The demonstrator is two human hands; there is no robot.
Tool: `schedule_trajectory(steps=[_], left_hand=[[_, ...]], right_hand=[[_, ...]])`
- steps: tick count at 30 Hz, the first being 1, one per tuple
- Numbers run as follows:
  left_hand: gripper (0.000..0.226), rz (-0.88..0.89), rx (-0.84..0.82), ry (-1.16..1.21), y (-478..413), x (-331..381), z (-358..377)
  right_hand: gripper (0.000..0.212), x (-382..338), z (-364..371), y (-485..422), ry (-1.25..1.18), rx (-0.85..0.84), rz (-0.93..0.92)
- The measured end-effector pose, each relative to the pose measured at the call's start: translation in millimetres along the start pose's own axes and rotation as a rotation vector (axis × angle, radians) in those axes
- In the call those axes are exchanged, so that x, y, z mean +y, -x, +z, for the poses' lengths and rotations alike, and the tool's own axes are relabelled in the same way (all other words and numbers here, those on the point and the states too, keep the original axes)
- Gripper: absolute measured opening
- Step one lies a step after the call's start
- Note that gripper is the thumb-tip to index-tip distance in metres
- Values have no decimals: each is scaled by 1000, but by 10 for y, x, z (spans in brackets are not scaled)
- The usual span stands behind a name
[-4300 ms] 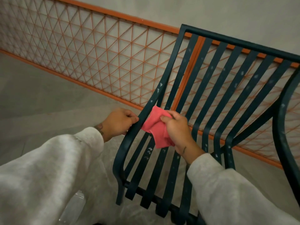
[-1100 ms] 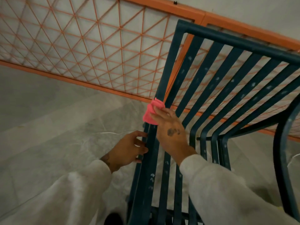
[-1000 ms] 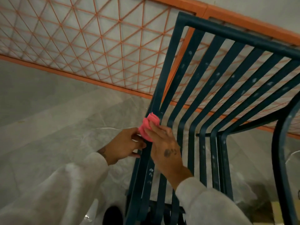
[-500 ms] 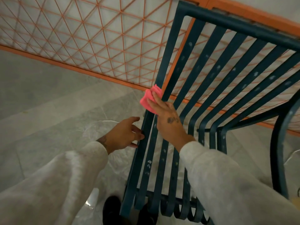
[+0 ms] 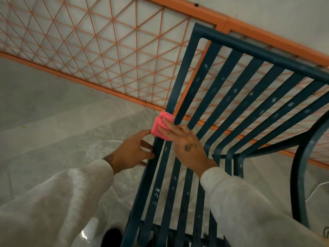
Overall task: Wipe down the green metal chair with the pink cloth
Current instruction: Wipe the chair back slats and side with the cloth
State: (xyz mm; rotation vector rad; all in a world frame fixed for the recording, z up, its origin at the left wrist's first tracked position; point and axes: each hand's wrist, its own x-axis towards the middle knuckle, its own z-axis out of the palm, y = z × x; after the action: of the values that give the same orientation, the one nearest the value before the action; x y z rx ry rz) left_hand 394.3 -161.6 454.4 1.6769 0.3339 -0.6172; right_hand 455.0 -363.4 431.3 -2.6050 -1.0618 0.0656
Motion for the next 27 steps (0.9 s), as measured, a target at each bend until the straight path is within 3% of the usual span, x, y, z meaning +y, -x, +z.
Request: schedule_trajectory(steps=[3,7,14,17,22,27], left_hand=[[63,69,94,31,-134,143,-77],[58,132,99,-85,-245,268,-76],[58,118,90,-84,-351,185,-6],[54,90,86,-29,-336,141,3],[35,29,76,161,-193,258,27],[33,-36,116,218,-59,141,62]], right_hand=[[96,143,-267,-314,152,-13,10],[92,285,-581,-693,340,-6,11],[102,392,-1162,-1185,453,168,94],[103,378,-1106,-1212,408,184,124],[95,95,-402,-618,242,-4,70],[91,-409,218,45,-1,60,143]])
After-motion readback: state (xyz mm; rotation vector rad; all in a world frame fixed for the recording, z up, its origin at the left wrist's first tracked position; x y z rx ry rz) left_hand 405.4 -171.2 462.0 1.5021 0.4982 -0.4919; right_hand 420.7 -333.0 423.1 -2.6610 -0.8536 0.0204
